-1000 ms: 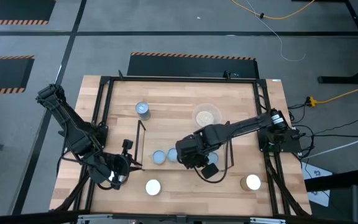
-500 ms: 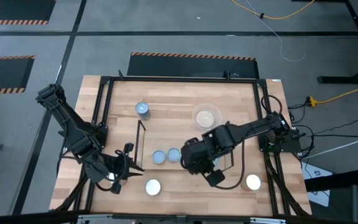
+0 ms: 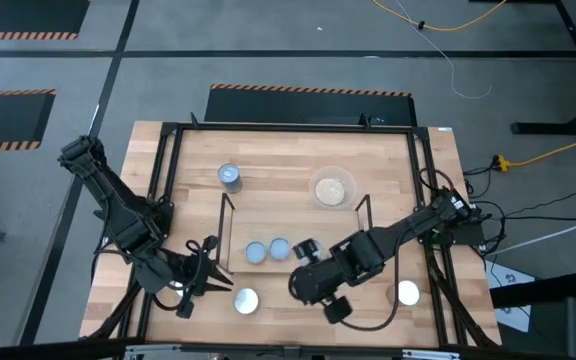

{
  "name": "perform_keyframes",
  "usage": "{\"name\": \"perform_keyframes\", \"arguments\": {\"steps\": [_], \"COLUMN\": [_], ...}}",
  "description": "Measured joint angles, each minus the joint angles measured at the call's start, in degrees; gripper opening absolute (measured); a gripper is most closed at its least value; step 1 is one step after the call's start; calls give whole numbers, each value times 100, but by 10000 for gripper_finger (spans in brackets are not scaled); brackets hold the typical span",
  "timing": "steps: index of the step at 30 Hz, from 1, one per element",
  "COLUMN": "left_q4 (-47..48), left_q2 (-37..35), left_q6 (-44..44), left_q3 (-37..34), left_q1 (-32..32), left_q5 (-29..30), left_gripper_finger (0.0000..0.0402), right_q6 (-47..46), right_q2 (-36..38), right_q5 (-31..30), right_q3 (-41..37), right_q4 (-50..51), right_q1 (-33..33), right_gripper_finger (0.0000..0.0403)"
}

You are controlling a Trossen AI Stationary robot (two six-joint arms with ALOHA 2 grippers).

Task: Pick and place cans onto a shelf
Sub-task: Put the canned carrots on the shelf

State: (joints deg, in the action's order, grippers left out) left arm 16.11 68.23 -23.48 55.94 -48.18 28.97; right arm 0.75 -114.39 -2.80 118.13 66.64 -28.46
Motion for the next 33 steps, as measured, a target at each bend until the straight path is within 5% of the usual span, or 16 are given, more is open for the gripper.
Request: {"name": "perform_keyframes", "arguments": {"steps": [14,27,33], "left_q4": [49,124,134], "left_q2": [4,4,4], "left_q6": [8,12,12], "left_q3": [0,0,0], "left_q1": [0,0,0], "left_q5": [4,13,13], "left_gripper_finger": [50,50,50], "right_q6": [838,6,-946], "right_q2": [3,-2,0], "right_q5": [-15,-13,-641], "right_q3": [-1890,-2068,-2068], "right_q4": [-4610,-5228,-5326], "right_q1": [121,377,573], "right_gripper_finger": [58,62,90]}}
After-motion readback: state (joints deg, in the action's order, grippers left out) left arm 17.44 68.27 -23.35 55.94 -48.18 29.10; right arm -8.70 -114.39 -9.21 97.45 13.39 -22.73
